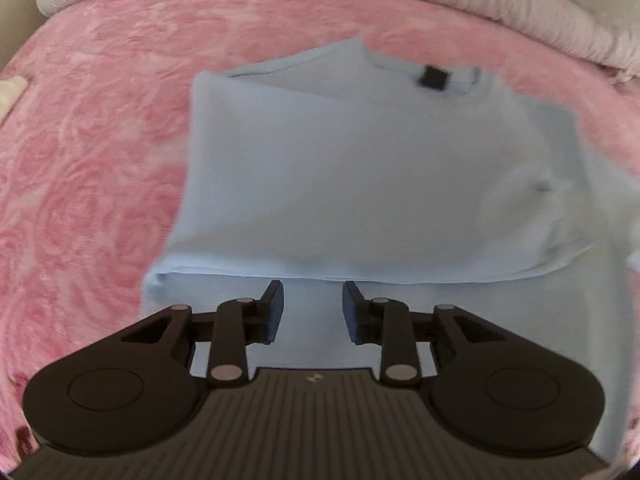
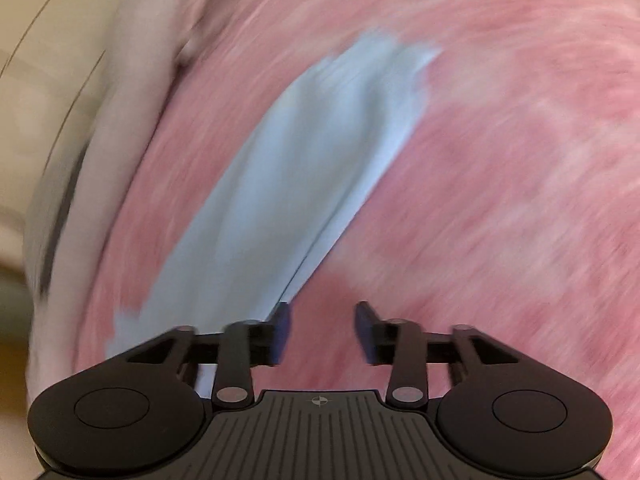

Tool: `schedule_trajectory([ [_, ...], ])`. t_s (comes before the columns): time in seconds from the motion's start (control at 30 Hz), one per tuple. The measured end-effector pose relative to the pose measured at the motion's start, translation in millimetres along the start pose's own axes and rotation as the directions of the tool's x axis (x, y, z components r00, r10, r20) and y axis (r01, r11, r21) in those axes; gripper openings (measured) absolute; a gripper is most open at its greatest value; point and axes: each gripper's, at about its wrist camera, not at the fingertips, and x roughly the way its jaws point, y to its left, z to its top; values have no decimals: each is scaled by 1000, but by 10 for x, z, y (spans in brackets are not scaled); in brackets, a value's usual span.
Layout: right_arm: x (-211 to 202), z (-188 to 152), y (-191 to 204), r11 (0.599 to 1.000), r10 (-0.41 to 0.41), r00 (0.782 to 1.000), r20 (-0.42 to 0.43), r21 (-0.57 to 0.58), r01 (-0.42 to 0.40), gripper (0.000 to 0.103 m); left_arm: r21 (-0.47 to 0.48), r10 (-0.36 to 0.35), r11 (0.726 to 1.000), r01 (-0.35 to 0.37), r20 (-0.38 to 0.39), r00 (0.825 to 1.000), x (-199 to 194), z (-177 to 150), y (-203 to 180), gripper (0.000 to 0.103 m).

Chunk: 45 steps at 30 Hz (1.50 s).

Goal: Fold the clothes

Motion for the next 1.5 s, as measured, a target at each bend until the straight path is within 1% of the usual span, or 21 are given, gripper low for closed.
schedule_trajectory([
  [0.07,-95,261,-234,996,3,999,51,93,-7,44,-32,-18,999,18,-1,1000,-20,12,-66,27],
  [0.23,-37,614,-615,951,60,988,140,294,-100,44,-139,-55,989,54,-7,998,-13,54,-191,27],
  [0.43,164,839,-671,943,82,985,152,309,-126,43,-223,-63,973,59,-11,998,8,107,-192,27],
  [0.5,255,890,-519,969,7,991,136,244,-40,3,-246,-66,967,62,-7,998,-10,102,-159,27],
  [0.57,247,865,-199,994,-96,983,154,57,88,3,-271,-69,960,66,-4,998,-27,93,-103,27],
  [0.63,188,762,201,968,-158,963,219,-158,194,3,-297,-74,952,71,3,997,-48,75,-39,27],
  [0.7,19,460,739,879,-93,940,328,-417,232,3,-318,-80,945,78,7,997,-69,53,32,26],
  [0.73,-69,221,993,812,-28,934,356,-538,229,3,-328,-83,941,81,8,997,-78,41,73,26],
  [0.8,-237,-314,1437,638,111,925,364,-739,214,3,-341,-84,936,82,9,996,-102,9,132,26],
  [0.9,-362,-1325,1846,322,269,940,208,-940,116,3,-368,-93,925,90,11,996,-141,-58,214,26],
  [0.93,-316,-1597,1880,249,251,960,124,-967,59,3,-381,-101,919,98,12,995,-151,-84,240,26],
  [1.0,-221,-2134,1945,108,191,981,-41,-992,-62,7,-403,-129,907,123,13,992,-160,-140,267,26],
  [1.03,-131,-2317,1939,70,118,988,-99,-992,-108,13,-413,-143,901,136,13,990,-160,-168,275,26],
  [1.07,-33,-2515,1898,31,16,987,-157,-987,-157,16,-421,-164,894,153,10,986,-158,-196,268,27],
  [1.1,21,-2648,1831,11,-56,981,-188,-982,-188,16,-430,-182,887,168,9,983,-155,-218,255,27],
  [1.2,-34,-2720,1622,44,-123,969,-213,-977,-209,18,-437,-267,866,244,10,964,-117,-290,124,29],
  [1.23,-25,-2612,1579,81,-140,966,-215,-975,-205,19,-436,-297,858,272,11,955,-99,-311,70,29],
  [1.3,-42,-2366,1458,183,-180,961,-207,-968,-174,20,-444,-363,833,329,9,932,-23,-344,-89,31],
  [1.4,-14,-1830,1198,370,-255,954,-157,-927,-54,21,-476,-461,777,411,12,887,144,-362,-358,34],
  [1.47,3,-1432,1083,517,-301,944,-139,-855,39,21,-485,-503,750,450,23,864,264,-336,-540,36],
  [1.5,0,-1253,1005,588,-313,940,-137,-805,79,21,-483,-510,748,456,22,860,320,-314,-626,37],
])
